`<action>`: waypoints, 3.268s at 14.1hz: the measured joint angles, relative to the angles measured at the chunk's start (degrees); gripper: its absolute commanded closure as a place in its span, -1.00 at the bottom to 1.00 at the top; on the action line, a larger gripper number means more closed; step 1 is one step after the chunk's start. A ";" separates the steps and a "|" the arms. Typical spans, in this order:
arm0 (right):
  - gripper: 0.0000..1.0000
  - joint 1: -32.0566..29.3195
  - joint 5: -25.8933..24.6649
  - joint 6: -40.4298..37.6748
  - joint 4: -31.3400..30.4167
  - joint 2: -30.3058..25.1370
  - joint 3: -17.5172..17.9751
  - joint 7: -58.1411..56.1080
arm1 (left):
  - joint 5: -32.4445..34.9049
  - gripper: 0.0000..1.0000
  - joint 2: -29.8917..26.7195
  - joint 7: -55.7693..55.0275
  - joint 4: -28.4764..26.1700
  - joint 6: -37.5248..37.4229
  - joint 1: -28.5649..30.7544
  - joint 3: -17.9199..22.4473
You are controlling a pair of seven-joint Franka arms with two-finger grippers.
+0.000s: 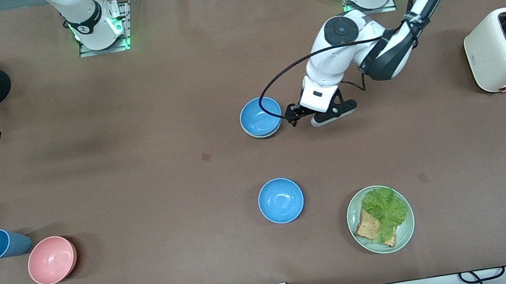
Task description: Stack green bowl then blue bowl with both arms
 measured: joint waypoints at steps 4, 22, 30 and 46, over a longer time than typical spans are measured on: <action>-1.00 0.00 0.00 0.01 0.00 0.01 0.00 0.00 | 0.01 -1.00 0.00 3.79 0.13 -0.01 0.57 -0.24; -1.00 0.00 0.03 0.05 0.01 0.57 0.00 0.00 | -34.89 -1.00 -17.28 67.83 10.99 -28.81 1.12 25.57; -1.00 -0.01 0.03 0.07 0.06 0.57 0.03 0.00 | -34.92 -1.00 -29.81 68.61 10.96 -40.82 -9.78 46.34; -1.00 -0.20 0.03 0.04 0.06 0.59 0.75 0.01 | -31.47 -1.00 -31.15 64.32 15.21 -50.63 -11.82 41.80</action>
